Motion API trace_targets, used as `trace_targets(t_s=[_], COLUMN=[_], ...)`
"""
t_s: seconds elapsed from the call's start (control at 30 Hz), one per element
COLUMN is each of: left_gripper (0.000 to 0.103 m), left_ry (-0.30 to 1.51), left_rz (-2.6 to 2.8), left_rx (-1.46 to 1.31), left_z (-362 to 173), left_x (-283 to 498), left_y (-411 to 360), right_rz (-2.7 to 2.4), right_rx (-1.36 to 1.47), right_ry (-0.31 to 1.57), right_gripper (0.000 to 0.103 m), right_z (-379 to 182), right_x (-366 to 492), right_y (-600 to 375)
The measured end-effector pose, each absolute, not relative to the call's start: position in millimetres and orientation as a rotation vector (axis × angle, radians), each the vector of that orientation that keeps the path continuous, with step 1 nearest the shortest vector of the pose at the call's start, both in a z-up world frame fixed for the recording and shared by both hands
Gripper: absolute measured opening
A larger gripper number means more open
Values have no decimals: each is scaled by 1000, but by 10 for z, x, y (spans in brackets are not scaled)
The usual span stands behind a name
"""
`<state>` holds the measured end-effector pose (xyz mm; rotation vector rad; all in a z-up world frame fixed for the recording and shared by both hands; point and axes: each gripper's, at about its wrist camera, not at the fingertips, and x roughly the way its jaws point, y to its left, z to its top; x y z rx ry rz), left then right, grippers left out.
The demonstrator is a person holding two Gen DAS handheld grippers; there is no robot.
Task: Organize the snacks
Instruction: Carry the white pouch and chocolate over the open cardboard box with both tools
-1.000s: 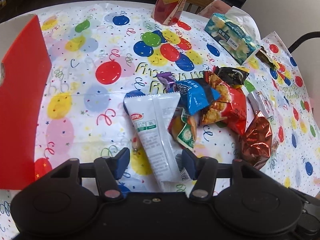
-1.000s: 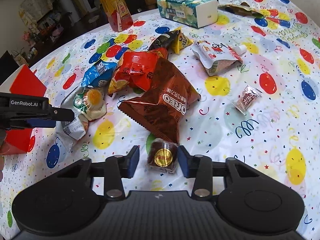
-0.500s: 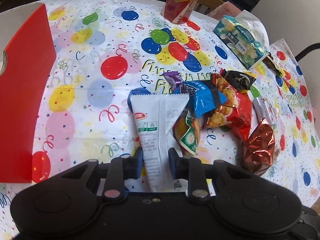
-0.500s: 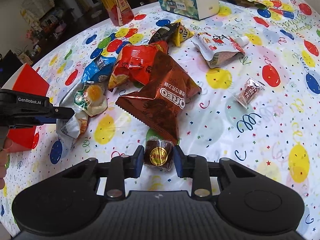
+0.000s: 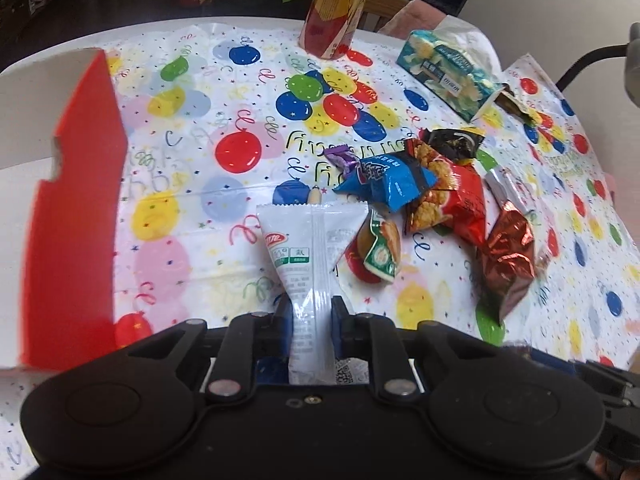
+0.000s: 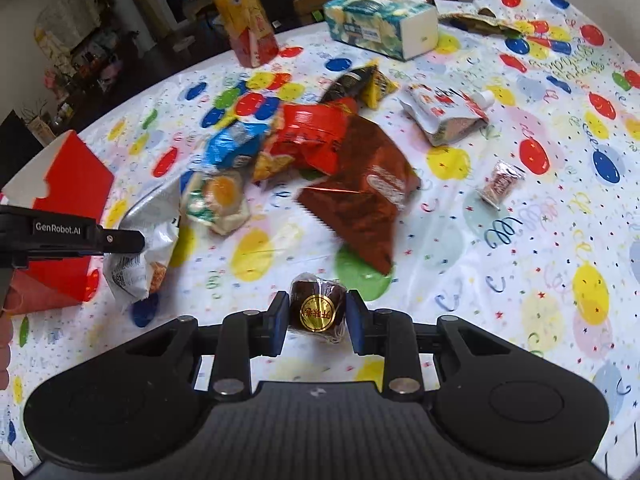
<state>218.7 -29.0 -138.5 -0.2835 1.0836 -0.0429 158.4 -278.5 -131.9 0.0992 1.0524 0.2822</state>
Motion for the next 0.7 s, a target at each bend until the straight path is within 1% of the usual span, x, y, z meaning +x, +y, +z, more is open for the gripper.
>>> trace_targets(t_s=[0.3,0.7], left_gripper=[15,15], left_ry=[1047,975], left_rz=[-77,-57], left_rx=[-263,-234], left_z=[-1099,-516], left_x=[1841,1467], left_y=[-1,401], right_rz=[349,487], right_rx=[65,-5], right_ry=[1006,927], right_gripper=[29,29], right_z=[-973,-446], right_x=[1383,1321], right_y=[-2352,-1666])
